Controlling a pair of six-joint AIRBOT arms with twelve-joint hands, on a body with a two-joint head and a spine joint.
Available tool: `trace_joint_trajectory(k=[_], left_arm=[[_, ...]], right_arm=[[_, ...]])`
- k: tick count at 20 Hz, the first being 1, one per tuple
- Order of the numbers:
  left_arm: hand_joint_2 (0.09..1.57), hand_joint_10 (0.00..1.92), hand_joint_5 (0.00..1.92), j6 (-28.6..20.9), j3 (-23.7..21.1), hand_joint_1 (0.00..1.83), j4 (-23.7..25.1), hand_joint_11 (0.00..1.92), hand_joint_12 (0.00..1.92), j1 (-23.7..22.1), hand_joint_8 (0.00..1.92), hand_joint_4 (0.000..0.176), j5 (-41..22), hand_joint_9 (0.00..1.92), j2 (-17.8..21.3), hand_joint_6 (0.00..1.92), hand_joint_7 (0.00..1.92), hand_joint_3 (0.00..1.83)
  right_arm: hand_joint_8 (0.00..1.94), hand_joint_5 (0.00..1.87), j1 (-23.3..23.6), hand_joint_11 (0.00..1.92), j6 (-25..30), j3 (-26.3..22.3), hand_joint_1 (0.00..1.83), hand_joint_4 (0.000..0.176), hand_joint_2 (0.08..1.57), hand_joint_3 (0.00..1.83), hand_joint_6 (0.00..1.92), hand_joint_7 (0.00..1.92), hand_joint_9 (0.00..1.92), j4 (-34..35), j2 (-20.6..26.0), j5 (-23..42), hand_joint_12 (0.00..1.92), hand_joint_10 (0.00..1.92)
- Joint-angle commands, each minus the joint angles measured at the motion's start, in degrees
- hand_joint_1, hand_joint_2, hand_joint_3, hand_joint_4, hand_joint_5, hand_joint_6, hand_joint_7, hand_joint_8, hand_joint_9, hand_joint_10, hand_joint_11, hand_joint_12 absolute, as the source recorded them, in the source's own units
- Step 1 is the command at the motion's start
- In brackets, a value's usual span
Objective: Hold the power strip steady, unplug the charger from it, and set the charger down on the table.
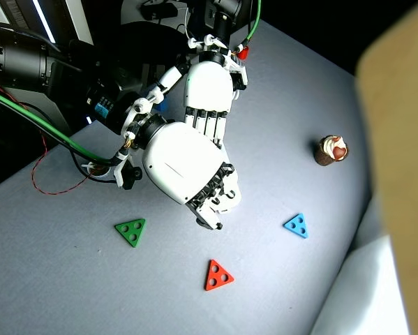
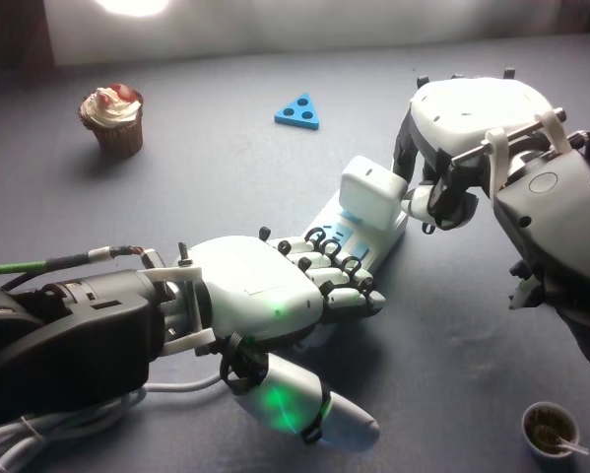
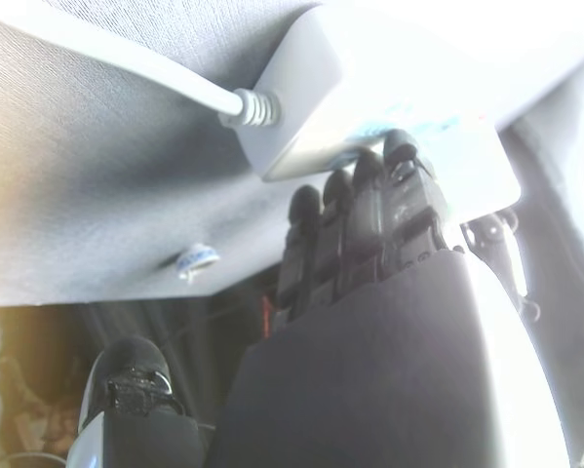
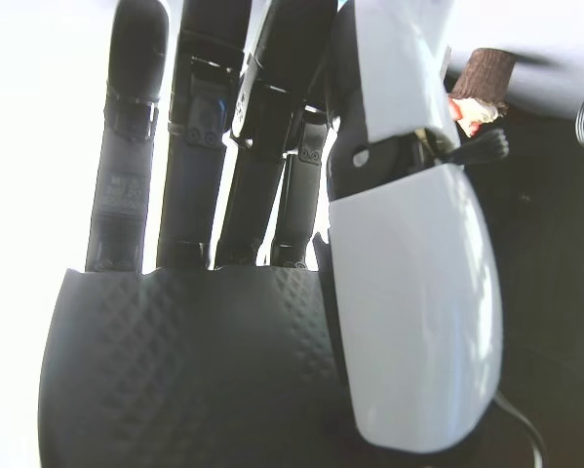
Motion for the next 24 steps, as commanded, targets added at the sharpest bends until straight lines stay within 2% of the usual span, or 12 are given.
trace_joint_trajectory(k=[1, 2, 3, 4, 6, 13, 18, 24], left_arm=[[0.99, 0.00, 0.11, 0.1, -0.1, 0.00, -0.3, 0.03, 0.15, 0.0, 0.00, 0.000, -2.9, 0.08, 0.2, 0.00, 0.10, 0.00], [0.99, 0.00, 0.11, 0.1, 0.0, 0.00, -0.3, 0.02, 0.15, 0.0, 0.00, 0.000, -2.9, 0.08, 0.2, 0.00, 0.10, 0.00], [1.00, 0.00, 0.12, 0.1, 0.0, 0.00, -0.3, 0.02, 0.15, 0.0, 0.00, 0.000, -2.9, 0.08, 0.2, 0.00, 0.10, 0.00], [1.00, 0.01, 0.12, 0.1, 0.0, 0.00, -0.3, 0.02, 0.15, 0.0, 0.00, 0.000, -2.9, 0.08, 0.2, 0.00, 0.11, 0.00], [1.00, 0.00, 0.11, 0.1, 0.0, 0.00, -0.3, 0.01, 0.16, 0.0, 0.00, 0.000, -2.9, 0.08, 0.3, 0.00, 0.11, 0.00], [1.00, 0.01, 0.12, 0.1, 0.0, 0.00, -0.3, 0.01, 0.17, 0.0, 0.01, 0.000, -2.8, 0.09, 0.4, 0.01, 0.12, 0.00], [0.99, 0.01, 0.11, 0.1, 0.1, 0.00, -0.3, 0.01, 0.17, 0.0, 0.01, 0.000, -2.8, 0.09, 0.4, 0.01, 0.12, 0.00], [1.00, 0.00, 0.10, 0.1, 0.1, 0.00, -0.3, 0.01, 0.15, 0.2, 0.01, 0.000, -2.6, 0.07, 0.3, 0.00, 0.10, 0.00]], right_arm=[[0.15, 1.12, 0.6, 0.43, 0.5, -0.7, 1.18, 0.000, 1.05, 0.00, 0.75, 1.08, 1.09, -4.2, 0.5, 1.9, 1.21, 0.00], [0.04, 0.91, 0.6, 0.37, 0.5, -0.9, 1.10, 0.000, 0.98, 0.00, 0.28, 0.97, 0.98, -4.2, 0.7, 1.9, 1.16, 0.00], [0.01, 0.85, 0.6, 0.34, 0.5, -1.0, 1.04, 0.000, 0.94, 0.00, 0.08, 0.90, 0.92, -4.2, 0.8, 1.9, 1.09, 0.00], [0.00, 0.81, 0.6, 0.35, 0.5, -1.1, 1.01, 0.000, 0.92, 0.00, 0.02, 0.87, 0.89, -4.2, 0.9, 1.9, 1.04, 0.00], [0.00, 0.76, 0.6, 0.32, 0.5, -1.3, 0.98, 0.000, 0.91, 0.00, 0.00, 0.82, 0.83, -4.2, 1.1, 1.9, 0.95, 0.00], [0.00, 0.60, -0.2, 0.22, 0.5, -1.0, 0.87, 0.000, 0.89, 0.00, 0.00, 0.68, 0.65, -4.2, 0.0, 2.0, 0.88, 0.00], [0.00, 0.59, -0.8, 0.21, 0.5, 1.5, 0.86, 0.000, 0.88, 0.00, 0.00, 0.68, 0.65, -5.6, -2.8, 2.0, 0.87, 0.01], [0.01, 0.61, -1.1, 0.22, 0.5, 2.5, 0.86, 0.000, 0.90, 0.00, 0.01, 0.70, 0.67, -6.1, -2.6, 2.0, 0.87, 0.01]])
